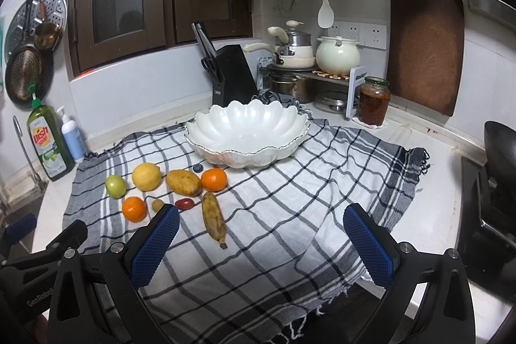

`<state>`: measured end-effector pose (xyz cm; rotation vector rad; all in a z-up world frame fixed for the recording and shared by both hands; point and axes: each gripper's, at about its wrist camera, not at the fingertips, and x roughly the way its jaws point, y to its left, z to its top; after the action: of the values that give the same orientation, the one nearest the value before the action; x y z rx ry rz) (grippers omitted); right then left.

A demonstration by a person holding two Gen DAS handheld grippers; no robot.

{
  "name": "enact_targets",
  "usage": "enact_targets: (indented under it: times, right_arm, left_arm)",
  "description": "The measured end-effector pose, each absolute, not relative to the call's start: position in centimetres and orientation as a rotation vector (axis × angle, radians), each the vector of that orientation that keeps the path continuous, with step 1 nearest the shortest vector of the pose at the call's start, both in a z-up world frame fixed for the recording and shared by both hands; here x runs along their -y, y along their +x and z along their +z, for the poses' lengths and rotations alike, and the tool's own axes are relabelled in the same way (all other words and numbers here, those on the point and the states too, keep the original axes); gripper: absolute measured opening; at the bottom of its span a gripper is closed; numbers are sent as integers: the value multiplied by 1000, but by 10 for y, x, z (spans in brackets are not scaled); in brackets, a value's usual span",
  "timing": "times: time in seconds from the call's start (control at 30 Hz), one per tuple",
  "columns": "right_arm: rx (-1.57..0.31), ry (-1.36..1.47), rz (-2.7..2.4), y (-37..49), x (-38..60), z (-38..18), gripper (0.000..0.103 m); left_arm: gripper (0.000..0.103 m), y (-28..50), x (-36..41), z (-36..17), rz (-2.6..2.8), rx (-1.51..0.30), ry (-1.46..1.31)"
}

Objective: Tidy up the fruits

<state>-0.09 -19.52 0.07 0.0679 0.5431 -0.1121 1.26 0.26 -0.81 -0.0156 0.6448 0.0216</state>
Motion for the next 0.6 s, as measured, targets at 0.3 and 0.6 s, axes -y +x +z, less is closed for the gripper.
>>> enact_targets:
  times: [0.3, 0.6]
  right_arm:
    - [-584, 36, -70, 33, 187, -22, 103]
    - [-607, 19, -1, 66, 173, -45, 98]
  left_arm:
    - [103, 42, -9, -31, 32, -688, -26]
    - [103, 71, -18, -44, 39, -705, -63]
